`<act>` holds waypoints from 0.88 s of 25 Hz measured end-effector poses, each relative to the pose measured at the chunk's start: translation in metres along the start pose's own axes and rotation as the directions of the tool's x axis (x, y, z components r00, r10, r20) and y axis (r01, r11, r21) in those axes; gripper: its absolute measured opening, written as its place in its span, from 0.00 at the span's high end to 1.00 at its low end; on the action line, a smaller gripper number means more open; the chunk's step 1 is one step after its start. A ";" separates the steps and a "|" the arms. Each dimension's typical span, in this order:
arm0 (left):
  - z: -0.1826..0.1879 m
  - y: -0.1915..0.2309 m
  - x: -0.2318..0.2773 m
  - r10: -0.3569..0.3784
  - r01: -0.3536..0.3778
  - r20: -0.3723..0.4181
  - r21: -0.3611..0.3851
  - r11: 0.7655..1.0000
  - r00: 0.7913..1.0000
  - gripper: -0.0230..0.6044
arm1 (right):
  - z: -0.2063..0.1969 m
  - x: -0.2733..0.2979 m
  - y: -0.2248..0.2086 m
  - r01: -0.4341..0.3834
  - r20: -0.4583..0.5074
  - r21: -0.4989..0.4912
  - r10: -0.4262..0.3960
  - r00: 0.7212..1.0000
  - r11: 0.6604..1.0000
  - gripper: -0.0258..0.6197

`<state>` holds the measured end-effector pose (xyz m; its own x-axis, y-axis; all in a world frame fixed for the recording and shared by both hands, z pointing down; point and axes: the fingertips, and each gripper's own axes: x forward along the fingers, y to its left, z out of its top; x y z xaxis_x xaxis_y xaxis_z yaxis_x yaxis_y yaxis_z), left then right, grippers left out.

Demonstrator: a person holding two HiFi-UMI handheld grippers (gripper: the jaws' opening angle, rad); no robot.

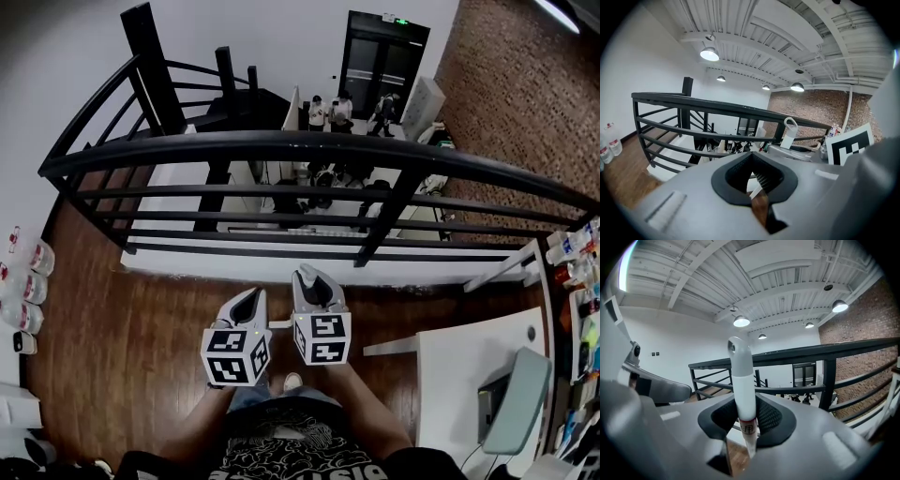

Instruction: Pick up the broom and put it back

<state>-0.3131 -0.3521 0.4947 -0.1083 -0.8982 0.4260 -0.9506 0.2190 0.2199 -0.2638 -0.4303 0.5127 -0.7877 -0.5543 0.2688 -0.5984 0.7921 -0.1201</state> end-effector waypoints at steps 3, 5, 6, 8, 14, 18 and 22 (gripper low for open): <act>0.000 -0.004 0.016 -0.005 0.004 0.008 0.005 1.000 1.000 0.96 | -0.005 0.013 -0.013 -0.002 0.018 -0.004 0.002 1.000 1.000 0.83; 0.004 -0.002 0.027 -0.008 0.008 0.004 0.009 1.000 1.000 0.96 | -0.007 0.027 -0.022 0.007 0.020 0.001 -0.007 1.000 1.000 0.83; 0.009 0.003 0.033 -0.009 0.009 -0.003 0.007 1.000 1.000 0.96 | -0.006 0.036 -0.025 0.013 0.012 0.006 -0.013 1.000 1.000 0.83; 0.020 0.015 0.043 -0.008 0.008 -0.020 -0.003 1.000 1.000 0.96 | -0.005 0.055 -0.027 0.022 -0.009 0.013 -0.022 1.000 1.000 0.83; 0.034 0.035 0.071 -0.022 0.022 -0.025 0.000 1.000 0.999 0.96 | -0.015 0.091 -0.033 0.041 -0.043 0.009 -0.040 0.998 0.999 0.83; 0.039 0.041 0.094 -0.045 0.045 -0.041 -0.004 0.999 0.998 0.96 | -0.017 0.112 -0.043 0.060 -0.046 0.014 -0.059 0.997 0.998 0.83; 0.045 0.048 0.113 -0.066 0.066 -0.059 0.007 0.998 0.996 0.96 | -0.012 0.133 -0.049 0.078 -0.033 0.020 -0.078 0.996 0.997 0.83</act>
<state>-0.3845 -0.4599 0.5142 -0.0282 -0.8868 0.4613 -0.9578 0.1561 0.2415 -0.3379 -0.5397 0.5660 -0.7335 -0.6054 0.3091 -0.6612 0.7409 -0.1178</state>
